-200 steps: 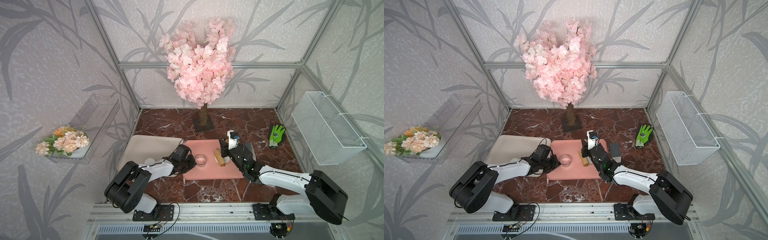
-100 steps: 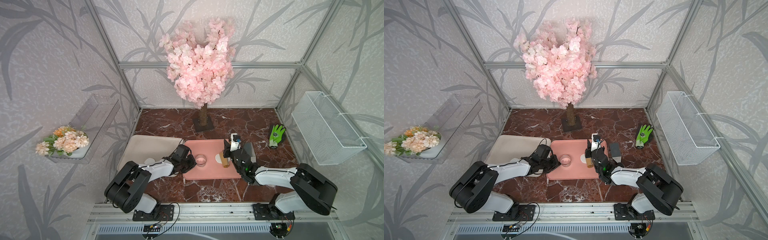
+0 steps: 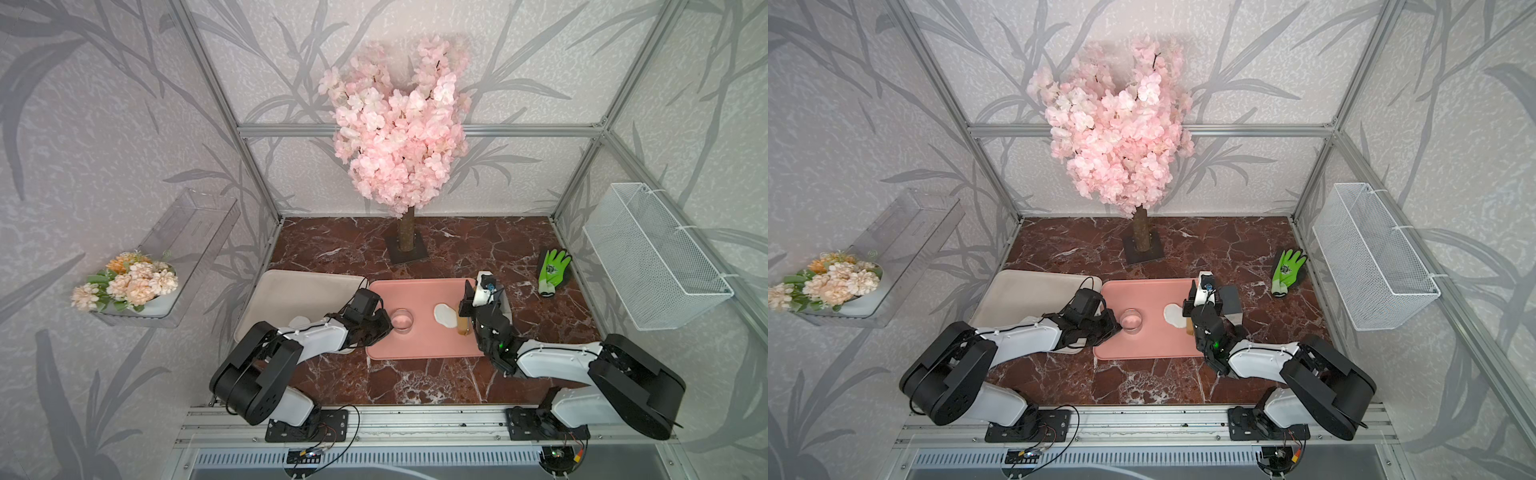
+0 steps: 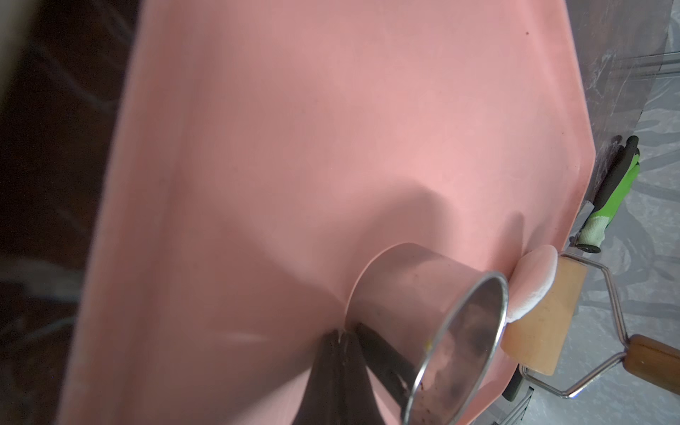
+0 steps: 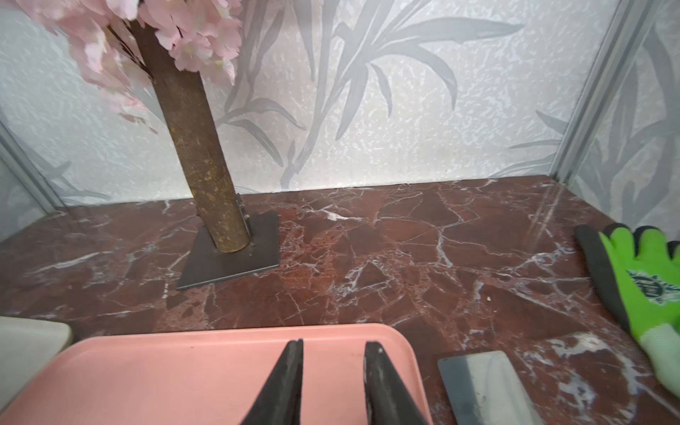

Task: Roll out the dumpling wrappers from the dough
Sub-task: Flatten out the dough on the work surface.

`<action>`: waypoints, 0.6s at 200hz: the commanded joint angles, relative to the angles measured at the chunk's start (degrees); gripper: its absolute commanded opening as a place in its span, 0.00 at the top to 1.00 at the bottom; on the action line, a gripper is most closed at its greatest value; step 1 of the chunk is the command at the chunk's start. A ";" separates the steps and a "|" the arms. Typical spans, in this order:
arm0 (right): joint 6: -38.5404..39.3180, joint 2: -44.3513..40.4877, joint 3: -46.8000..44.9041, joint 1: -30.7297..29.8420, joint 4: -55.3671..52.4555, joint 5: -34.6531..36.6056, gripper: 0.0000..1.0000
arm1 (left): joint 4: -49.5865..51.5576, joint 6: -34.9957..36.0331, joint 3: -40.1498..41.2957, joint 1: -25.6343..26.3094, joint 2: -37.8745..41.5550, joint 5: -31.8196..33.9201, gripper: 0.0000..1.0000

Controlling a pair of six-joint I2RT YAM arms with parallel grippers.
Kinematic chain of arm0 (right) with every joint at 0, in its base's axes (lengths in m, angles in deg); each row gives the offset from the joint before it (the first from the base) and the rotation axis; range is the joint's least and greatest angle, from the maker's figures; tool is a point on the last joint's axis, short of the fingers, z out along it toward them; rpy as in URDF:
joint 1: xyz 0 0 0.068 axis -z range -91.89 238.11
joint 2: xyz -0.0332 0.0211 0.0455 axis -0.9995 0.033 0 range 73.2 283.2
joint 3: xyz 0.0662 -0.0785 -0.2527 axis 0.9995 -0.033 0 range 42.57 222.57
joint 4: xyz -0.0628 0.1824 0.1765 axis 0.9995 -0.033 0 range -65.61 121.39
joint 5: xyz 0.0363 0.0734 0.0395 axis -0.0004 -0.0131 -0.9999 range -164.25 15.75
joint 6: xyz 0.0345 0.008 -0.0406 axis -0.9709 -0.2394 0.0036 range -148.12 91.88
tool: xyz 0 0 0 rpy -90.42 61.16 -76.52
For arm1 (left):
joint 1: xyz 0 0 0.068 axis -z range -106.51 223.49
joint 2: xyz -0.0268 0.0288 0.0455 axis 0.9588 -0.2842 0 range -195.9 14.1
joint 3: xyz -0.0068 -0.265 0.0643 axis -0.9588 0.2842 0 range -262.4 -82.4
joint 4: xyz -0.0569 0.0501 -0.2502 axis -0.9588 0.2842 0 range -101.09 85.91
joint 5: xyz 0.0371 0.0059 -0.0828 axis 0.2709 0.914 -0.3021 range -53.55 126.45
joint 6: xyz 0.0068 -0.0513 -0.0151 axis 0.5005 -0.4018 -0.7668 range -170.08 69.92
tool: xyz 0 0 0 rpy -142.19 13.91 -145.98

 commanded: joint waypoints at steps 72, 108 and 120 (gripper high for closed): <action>7.93 -10.71 8.21 0.23 -14.94 -8.81 1.00 | 9.62 0.68 2.86 -0.24 -2.86 2.99 1.00; 6.22 -6.21 9.65 0.26 -11.28 -12.16 1.00 | 9.03 0.55 2.96 -0.23 -3.11 2.91 1.00; 4.66 -3.07 8.94 0.30 -6.91 -13.72 1.00 | 9.08 0.54 3.00 -0.26 -3.12 2.90 1.00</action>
